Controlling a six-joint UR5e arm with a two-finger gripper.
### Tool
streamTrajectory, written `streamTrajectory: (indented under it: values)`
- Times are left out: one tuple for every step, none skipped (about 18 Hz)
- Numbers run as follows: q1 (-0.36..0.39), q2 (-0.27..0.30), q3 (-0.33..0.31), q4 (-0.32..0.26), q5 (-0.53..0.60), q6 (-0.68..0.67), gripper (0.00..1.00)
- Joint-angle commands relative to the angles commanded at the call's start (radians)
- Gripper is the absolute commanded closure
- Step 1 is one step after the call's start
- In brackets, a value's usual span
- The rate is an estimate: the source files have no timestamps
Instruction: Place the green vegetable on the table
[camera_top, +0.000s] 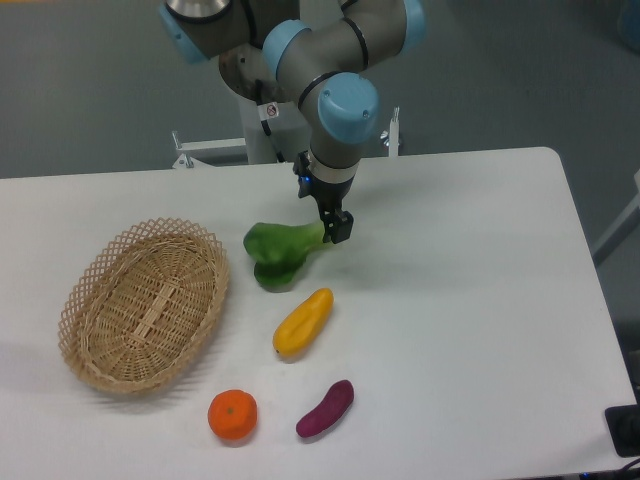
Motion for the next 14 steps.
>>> streamTrajectory:
  values:
    - [0.002, -0.012, 0.021, 0.008, 0.002, -0.024, 0.00]
    - [0.002, -0.021, 0.043, 0.015, 0.002, -0.048, 0.00]
    - [0.002, -0.035, 0.066, 0.022, 0.002, -0.061, 0.00]
    - [0.005, -0.051, 0.095, 0.023, 0.002, -0.071, 0.00]
    - [0.008, -0.067, 0.124, 0.022, 0.009, -0.074, 0.00]
    - [0.009, -0.084, 0.144, 0.022, 0.009, -0.074, 0.00]
    - [0.018, -0.092, 0.161, 0.023, 0.008, -0.075, 0.00]
    - [0.023, -0.097, 0.179, 0.022, 0.008, -0.081, 0.00]
    - [0.034, -0.104, 0.196, 0.022, 0.008, -0.094, 0.00]
    - [0.049, -0.114, 0.213, 0.022, 0.006, -0.107, 0.00]
    - [0.061, -0.132, 0.233, 0.022, 0.003, -0.117, 0.00]
    - [0.067, -0.149, 0.259, 0.022, 0.006, -0.126, 0.00]
    - [0.069, -0.167, 0.288, 0.020, 0.011, -0.137, 0.00]
    - [0.077, -0.179, 0.317, 0.012, 0.012, -0.149, 0.00]
